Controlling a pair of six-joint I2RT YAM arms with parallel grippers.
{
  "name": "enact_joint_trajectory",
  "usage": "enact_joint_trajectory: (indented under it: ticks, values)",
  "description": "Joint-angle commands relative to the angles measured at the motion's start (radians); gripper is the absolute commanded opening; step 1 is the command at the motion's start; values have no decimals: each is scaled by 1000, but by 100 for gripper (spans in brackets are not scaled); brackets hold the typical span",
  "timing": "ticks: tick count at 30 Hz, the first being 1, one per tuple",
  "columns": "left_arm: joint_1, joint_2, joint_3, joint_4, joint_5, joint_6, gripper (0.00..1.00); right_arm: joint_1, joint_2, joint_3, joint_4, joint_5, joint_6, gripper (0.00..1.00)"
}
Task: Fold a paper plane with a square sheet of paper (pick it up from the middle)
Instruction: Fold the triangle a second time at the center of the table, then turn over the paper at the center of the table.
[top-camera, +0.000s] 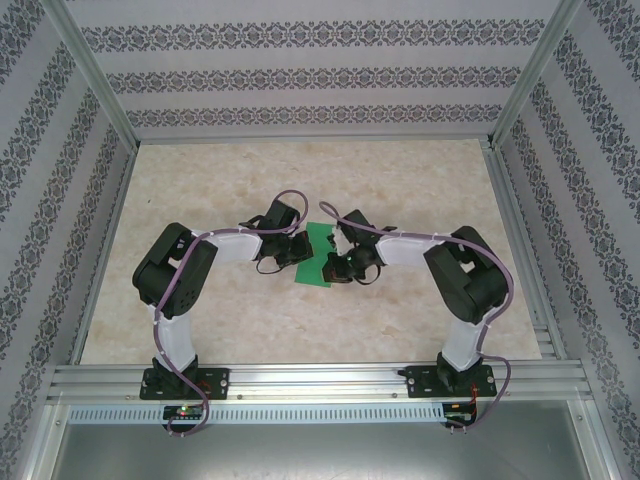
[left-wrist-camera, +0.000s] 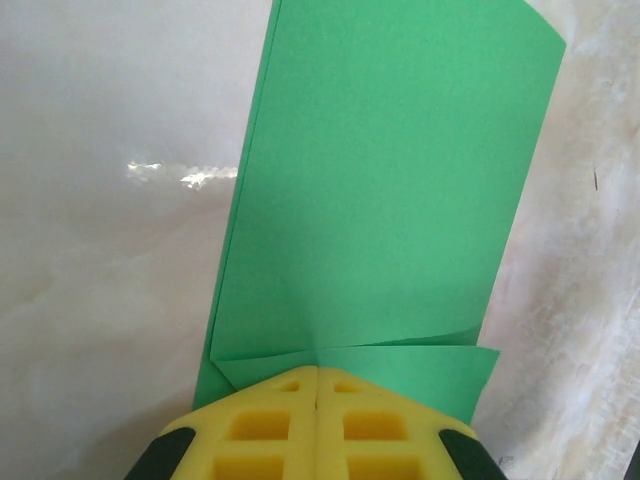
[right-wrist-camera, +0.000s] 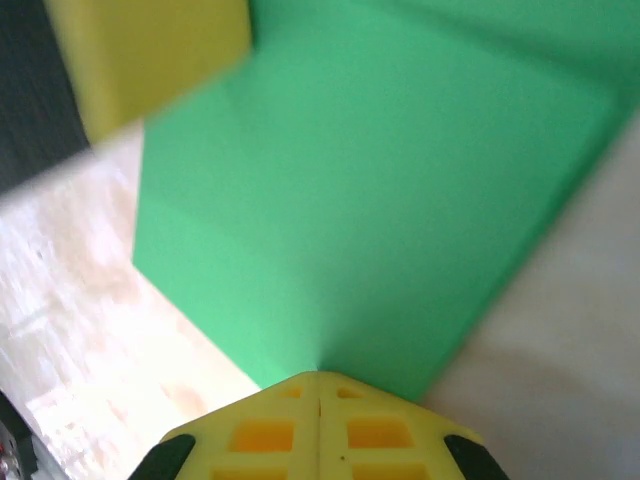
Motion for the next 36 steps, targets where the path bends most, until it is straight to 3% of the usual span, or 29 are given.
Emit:
enact_joint_trajectory:
  ticks: [1,10,14,19,24,33,36]
  values:
    - [-3,46,-41,-146,-85,9,0,8,-40,-78,-85,32,-9,6]
    - [-4,4,-13,-140,-19,48,1,-2,-145,6,27,75,92,7]
    - [-4,-59,3,-95,29,38,10,-37,-147,28,58,166,129,20]
    - [-2,-154,30,-89,0,21,26,-96,-114,49,101,151,138,35]
    - [6,-238,-10,-82,-75,30,39,-119,-36,111,116,79,123,36]
    - [19,-235,-114,28,-24,14,43,-129,61,135,127,-10,75,37]
    - [18,-215,-126,57,1,3,43,-136,78,133,144,-23,80,31]
